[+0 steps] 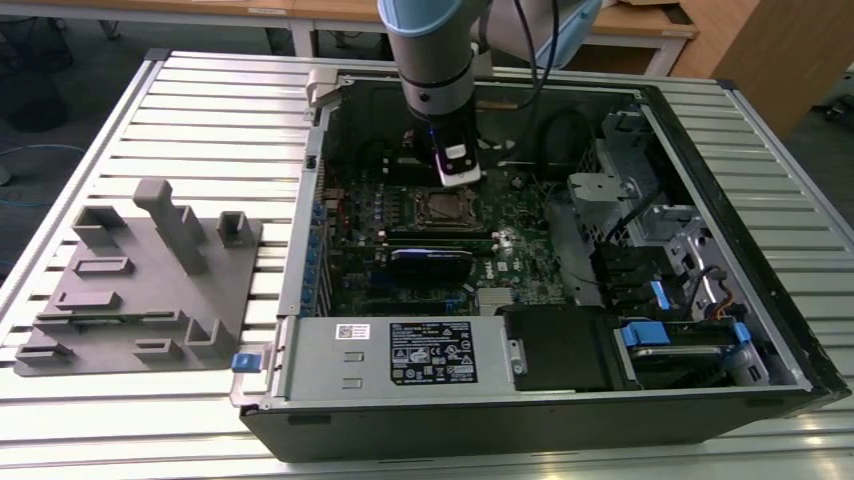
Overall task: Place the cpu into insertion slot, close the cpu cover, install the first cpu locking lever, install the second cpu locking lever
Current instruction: 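Install the first cpu locking lever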
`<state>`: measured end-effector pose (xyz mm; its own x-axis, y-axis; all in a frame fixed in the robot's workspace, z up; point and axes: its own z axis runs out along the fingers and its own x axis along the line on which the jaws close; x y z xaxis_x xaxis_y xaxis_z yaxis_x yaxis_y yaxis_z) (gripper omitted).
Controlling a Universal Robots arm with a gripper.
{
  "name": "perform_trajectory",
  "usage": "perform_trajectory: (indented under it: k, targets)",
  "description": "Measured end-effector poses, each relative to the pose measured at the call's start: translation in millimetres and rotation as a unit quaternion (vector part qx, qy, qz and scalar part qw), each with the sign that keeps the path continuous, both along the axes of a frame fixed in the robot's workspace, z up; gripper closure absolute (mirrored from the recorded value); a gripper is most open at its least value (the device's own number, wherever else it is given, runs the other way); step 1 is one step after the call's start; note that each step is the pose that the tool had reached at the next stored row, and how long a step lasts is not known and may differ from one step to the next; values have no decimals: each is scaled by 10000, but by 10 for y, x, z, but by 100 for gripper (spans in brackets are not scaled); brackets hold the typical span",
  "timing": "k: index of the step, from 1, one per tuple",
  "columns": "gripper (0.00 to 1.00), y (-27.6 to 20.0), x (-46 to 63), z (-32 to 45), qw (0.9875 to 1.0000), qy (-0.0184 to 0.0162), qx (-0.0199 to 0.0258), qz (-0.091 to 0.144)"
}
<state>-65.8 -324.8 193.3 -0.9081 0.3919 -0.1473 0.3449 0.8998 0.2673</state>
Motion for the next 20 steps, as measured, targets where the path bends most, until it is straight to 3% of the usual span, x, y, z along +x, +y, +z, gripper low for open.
perform_trajectory:
  k: [20]
  targets:
    - [89,-23,2,-35,10000,-23,-49,1]
